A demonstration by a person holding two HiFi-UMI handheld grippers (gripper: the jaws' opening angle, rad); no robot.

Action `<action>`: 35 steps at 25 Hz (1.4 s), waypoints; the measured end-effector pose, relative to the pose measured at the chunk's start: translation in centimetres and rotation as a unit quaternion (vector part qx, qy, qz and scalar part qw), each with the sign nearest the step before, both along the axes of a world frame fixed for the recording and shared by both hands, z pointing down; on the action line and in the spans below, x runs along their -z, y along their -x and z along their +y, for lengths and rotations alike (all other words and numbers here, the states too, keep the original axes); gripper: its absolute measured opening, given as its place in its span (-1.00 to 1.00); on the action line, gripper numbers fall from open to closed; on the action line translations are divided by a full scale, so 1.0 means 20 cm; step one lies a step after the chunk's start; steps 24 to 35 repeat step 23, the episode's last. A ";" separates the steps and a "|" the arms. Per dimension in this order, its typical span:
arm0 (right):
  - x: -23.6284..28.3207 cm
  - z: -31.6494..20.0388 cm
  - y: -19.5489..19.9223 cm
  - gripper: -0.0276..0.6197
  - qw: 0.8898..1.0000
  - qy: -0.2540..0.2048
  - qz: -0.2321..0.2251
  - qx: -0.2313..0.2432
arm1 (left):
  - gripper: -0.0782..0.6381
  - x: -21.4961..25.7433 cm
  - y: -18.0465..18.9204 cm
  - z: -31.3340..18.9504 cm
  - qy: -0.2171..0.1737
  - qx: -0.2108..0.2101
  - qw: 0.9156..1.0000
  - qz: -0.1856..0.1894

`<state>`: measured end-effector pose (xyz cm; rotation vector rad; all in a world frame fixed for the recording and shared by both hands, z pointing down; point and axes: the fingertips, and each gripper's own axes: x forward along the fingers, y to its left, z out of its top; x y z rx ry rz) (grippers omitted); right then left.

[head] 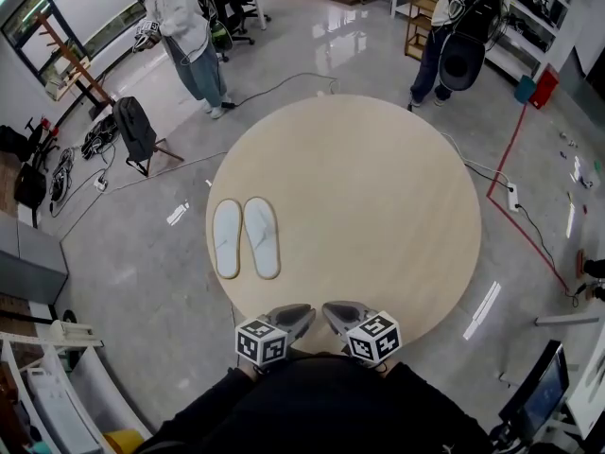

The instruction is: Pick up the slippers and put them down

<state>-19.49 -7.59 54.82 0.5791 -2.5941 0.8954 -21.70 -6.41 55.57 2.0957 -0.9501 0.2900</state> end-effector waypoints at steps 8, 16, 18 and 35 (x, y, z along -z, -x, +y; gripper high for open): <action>0.01 -0.02 0.09 -0.87 1.000 -0.004 0.008 -0.001 | -0.61 0.01 0.10 -0.04 -0.001 -0.001 1.000 0.004; 0.02 -0.04 0.14 -0.87 1.000 -0.015 0.019 -0.006 | -0.61 0.01 0.16 -0.07 -0.007 -0.007 1.000 0.012; 0.02 -0.04 0.14 -0.87 1.000 -0.017 0.022 -0.008 | -0.61 0.01 0.15 -0.07 -0.008 -0.010 1.000 0.014; 0.00 -0.02 0.14 -0.87 0.999 -0.016 0.026 -0.013 | -0.61 -0.01 0.15 -0.05 -0.006 -0.020 1.000 0.018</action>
